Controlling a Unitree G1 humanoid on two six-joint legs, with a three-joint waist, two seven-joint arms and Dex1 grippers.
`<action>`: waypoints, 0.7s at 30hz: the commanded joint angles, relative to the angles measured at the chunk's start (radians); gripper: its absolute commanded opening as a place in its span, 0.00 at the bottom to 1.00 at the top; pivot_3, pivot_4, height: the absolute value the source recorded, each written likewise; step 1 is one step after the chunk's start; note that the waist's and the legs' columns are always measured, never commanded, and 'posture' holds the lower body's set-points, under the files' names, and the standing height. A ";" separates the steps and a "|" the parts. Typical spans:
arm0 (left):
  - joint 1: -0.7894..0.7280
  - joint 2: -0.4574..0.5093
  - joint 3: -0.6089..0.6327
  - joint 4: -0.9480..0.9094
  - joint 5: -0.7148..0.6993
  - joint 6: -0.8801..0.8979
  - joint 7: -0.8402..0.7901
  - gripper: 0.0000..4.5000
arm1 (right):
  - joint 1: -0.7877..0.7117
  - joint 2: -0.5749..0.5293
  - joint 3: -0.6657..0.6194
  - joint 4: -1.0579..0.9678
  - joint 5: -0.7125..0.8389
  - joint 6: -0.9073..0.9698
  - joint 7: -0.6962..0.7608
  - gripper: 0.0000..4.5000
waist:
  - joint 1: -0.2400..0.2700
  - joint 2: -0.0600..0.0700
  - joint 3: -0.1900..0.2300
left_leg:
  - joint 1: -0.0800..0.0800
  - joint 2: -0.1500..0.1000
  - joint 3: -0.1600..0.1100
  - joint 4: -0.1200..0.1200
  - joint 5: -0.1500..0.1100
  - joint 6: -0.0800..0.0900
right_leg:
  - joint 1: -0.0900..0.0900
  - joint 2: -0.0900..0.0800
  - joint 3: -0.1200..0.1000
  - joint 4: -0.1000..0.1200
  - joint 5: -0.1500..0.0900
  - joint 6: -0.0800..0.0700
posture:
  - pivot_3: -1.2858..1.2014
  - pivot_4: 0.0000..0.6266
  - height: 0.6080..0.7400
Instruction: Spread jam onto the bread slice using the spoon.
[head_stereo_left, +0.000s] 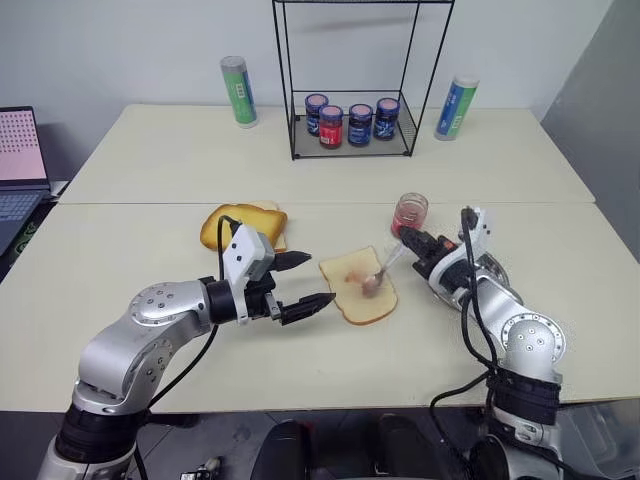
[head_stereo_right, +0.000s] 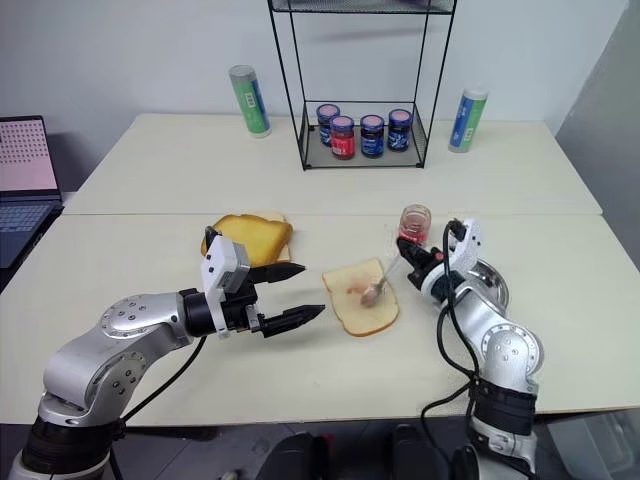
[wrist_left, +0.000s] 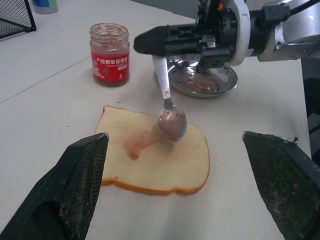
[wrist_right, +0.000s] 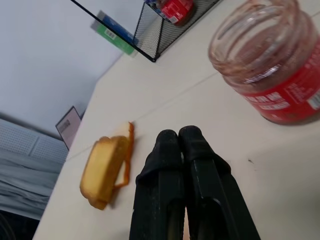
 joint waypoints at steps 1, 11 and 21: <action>-0.009 -0.003 0.000 -0.022 -0.007 -0.015 -0.004 1.00 | -0.055 0.041 0.032 0.111 -0.065 -0.103 0.016 0.00 | 0.001 0.000 0.000 | 0.000 0.000 0.000 0.000 0.000 0.000 | 0.000 0.000 0.000 0.000 0.000 0.000 | 0.52 0.24 1.00; -0.015 0.008 0.004 -0.015 -0.005 -0.015 -0.011 1.00 | -0.020 0.003 0.044 0.164 -0.112 -0.129 0.087 0.00 | 0.005 0.000 0.000 | -0.001 -0.001 0.000 0.000 0.000 0.000 | 0.000 -0.001 0.000 -0.001 0.000 0.000 | 0.52 0.24 1.00; -0.017 0.001 -0.007 -0.015 -0.003 -0.020 -0.008 1.00 | 0.105 -0.066 0.005 -0.011 0.034 0.022 0.050 0.00 | 0.005 0.000 0.000 | 0.000 -0.001 -0.001 0.000 0.000 0.000 | 0.001 -0.001 -0.001 -0.001 0.000 0.000 | 0.52 0.24 1.00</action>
